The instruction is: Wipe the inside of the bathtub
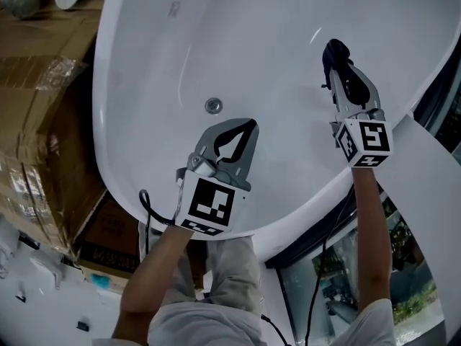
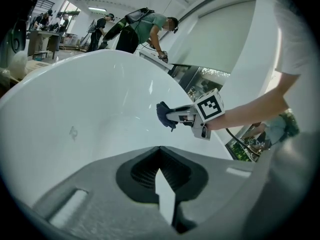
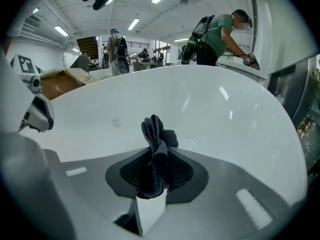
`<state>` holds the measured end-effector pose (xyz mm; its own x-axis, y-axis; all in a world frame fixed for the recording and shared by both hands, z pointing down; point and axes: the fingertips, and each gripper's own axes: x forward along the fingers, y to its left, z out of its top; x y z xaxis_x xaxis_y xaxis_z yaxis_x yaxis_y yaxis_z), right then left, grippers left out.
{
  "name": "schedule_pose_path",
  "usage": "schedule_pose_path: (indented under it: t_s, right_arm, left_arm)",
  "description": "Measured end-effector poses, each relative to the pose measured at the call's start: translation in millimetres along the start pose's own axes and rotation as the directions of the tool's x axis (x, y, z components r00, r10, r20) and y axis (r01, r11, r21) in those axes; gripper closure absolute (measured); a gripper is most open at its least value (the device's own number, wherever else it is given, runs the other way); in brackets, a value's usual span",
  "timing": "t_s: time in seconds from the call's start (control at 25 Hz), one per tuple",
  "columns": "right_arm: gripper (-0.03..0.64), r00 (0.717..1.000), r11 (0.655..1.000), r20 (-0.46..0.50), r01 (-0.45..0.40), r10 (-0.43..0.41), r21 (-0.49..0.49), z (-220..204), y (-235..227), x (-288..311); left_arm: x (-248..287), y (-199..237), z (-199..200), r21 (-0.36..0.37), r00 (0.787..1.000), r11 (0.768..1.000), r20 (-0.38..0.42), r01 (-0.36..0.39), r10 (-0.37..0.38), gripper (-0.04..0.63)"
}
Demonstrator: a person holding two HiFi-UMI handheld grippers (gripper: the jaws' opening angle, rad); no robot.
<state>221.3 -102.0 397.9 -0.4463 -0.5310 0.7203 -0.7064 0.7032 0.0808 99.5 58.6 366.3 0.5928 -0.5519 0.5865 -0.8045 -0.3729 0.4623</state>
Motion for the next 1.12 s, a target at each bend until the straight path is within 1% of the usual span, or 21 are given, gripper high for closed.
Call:
schedule_pose_path:
  t_s: [0.16,0.32,0.56,0.68,0.76,0.84,0.92,1.04,1.12]
  right_arm:
    - [0.534,0.998,0.996,-0.065,-0.028,0.023,-0.081,-8,-12,9]
    - [0.534,0.992,0.99,-0.113,-0.06,0.046,-0.125,-5,-23,-7]
    - [0.534,0.976,0.979,-0.213,-0.077,0.036,-0.189,-12,-49,-36]
    - [0.534,0.965,0.962,-0.261,-0.105,0.036,-0.253,-18,-58,-45]
    - [0.534,0.953,0.943,-0.301,-0.11,0.011,-0.313,-25,-67,-52]
    - [0.534,0.941,0.929,-0.336,-0.089,-0.039,-0.359,-32,-81,-60]
    - [0.534,0.93,0.923,-0.358,-0.065,-0.081,-0.379,-38,-93,-67]
    - [0.534,0.92,0.92,-0.375,-0.046,-0.113,-0.39,-43,-106,-71]
    - [0.534,0.913,0.909,-0.385,-0.04,-0.135,-0.415,-48,-112,-71]
  left_arm:
    - [7,-1,2,0.009,1.0,1.0,0.006,0.012,-0.012,0.597]
    - [8,-9,0,0.001,1.0,1.0,0.003,0.027,-0.027,0.597]
    - [9,-16,4,-0.007,1.0,1.0,0.001,0.03,-0.03,0.597]
    - [8,-17,0,-0.006,0.999,0.999,-0.01,0.036,-0.036,0.597]
    - [8,-17,4,0.005,0.999,0.999,-0.004,0.036,-0.036,0.597]
    - [8,-19,6,0.003,0.999,0.999,-0.001,0.036,-0.036,0.597]
    - [7,-22,4,-0.002,0.999,0.999,-0.008,0.039,-0.039,0.597]
    - [7,-29,5,0.002,0.999,0.999,-0.012,0.05,-0.05,0.597]
    - [8,-34,6,0.005,0.998,0.998,-0.012,0.057,-0.056,0.597]
